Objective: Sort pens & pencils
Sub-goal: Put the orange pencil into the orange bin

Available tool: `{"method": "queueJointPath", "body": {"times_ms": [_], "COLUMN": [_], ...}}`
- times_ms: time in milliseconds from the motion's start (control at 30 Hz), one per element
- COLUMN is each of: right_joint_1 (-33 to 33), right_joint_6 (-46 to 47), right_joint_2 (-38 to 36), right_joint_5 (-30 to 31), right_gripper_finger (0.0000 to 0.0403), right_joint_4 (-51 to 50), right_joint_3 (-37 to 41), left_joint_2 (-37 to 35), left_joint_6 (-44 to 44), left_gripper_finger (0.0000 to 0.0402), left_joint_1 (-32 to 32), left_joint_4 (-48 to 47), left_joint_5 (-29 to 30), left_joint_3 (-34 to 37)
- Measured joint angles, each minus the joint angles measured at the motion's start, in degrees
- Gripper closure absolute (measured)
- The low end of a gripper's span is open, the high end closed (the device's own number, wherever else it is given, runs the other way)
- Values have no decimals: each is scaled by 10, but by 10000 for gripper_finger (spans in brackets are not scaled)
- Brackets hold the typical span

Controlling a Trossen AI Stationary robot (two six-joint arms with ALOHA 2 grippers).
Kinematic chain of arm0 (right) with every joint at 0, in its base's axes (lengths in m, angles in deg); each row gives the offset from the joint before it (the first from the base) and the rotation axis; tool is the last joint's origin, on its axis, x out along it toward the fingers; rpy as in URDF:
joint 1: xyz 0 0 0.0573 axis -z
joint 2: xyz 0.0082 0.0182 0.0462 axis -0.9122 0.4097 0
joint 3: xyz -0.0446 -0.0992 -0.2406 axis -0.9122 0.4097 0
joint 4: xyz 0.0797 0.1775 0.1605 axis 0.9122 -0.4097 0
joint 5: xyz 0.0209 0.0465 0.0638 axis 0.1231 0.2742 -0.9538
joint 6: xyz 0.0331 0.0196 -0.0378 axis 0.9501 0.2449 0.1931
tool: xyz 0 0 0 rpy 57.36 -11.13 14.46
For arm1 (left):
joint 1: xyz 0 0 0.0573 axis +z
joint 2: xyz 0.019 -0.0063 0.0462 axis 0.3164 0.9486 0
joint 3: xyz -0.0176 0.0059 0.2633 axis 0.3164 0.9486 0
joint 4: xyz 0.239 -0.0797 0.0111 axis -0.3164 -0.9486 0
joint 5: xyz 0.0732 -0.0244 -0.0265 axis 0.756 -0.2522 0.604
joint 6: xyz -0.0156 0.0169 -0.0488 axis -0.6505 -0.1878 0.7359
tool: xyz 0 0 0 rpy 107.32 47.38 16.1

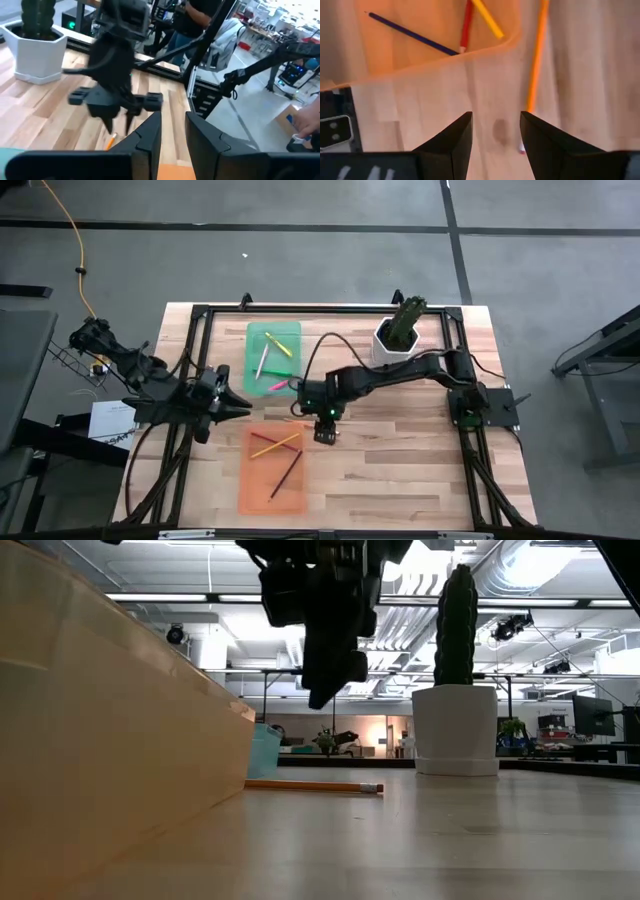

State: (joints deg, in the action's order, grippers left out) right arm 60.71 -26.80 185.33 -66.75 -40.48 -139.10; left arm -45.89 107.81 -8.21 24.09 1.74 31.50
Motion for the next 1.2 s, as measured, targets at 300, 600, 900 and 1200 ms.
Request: {"method": "queueJointPath", "body": {"times_ms": [300,600,900,1200], "right_joint_1": [-51,-58,-43,-39], "right_joint_6": [81,131,181,205], "right_joint_2": [0,0,12,53], "right_joint_5": [85,121,147,146], "right_gripper_finger": [263,274,274,274], "right_joint_4": [15,-5,-29,-20], "right_joint_3": [17,17,17,17], "left_joint_2": [-22,-29,-28,-28], "left_joint_6": [0,-1,-1,-1], "left_gripper_finger": [328,328,328,328], "left_joint_1": [0,0,0,0], "left_joint_4": [-88,-150,-194,-207], "left_joint_5": [-2,-8,-14,-34], "left_joint_3": [0,0,0,0]}}
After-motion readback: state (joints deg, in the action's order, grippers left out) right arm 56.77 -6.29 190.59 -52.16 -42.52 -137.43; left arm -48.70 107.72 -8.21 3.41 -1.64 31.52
